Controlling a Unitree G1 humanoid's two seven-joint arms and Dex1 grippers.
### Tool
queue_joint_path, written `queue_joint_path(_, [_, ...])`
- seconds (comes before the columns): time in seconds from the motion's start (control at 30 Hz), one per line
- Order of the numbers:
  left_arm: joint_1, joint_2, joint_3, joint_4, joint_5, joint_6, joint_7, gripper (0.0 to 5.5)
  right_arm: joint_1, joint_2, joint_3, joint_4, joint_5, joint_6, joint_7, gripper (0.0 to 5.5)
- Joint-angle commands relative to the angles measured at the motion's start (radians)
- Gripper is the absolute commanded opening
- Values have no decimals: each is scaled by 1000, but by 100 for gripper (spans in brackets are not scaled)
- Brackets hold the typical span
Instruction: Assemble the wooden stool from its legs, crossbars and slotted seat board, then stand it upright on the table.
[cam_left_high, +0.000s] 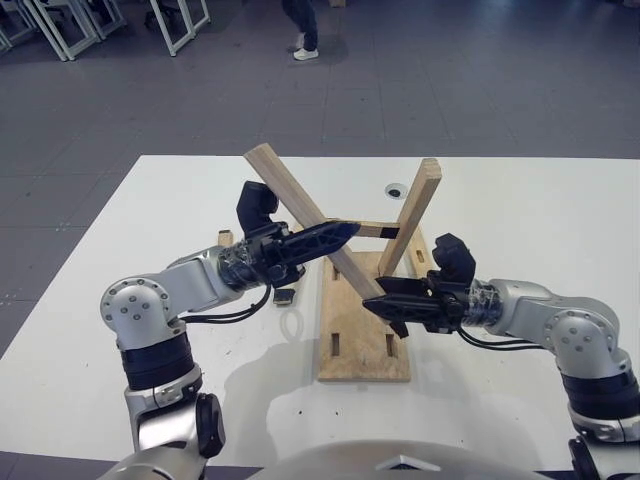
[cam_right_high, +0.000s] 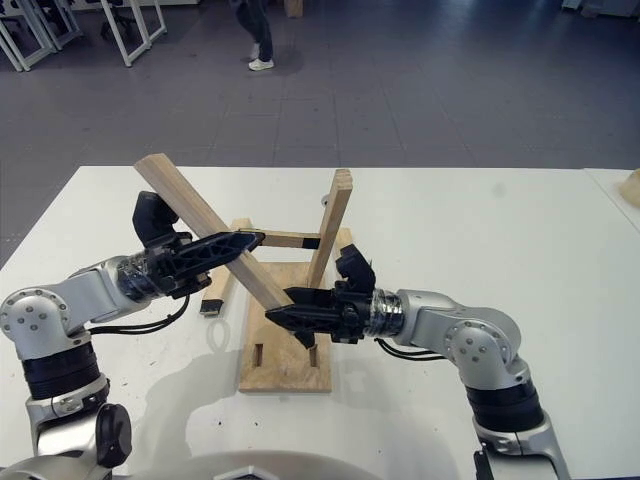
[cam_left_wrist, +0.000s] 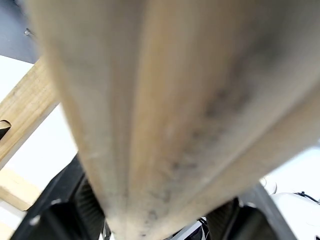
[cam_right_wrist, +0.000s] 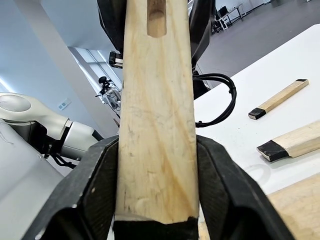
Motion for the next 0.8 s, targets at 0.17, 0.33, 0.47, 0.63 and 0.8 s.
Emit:
queue_joint_path(0.17, [43,67,-18,22,-56,-100,8,210,22,-149,-121,-6,-43,5,45,378])
queue_joint_path(0.33, [62,146,11,13,-85,-150,-1,206,147,-184,-170,-84,-227,-26,-166,378])
queue_joint_path(0.47, [84,198,41,-11,-93,-195,7,205,227,-44,-121,-216,-384,62,-572,378])
queue_joint_path(0.63, [121,215,26,-60,-56,-255,4,205,279,36,5,-465,-416,250,-789,378])
queue_joint_path(0.8, [119,216,-7,-76,88,-336,-18,205,290,-12,58,-502,-456,306,-778,378])
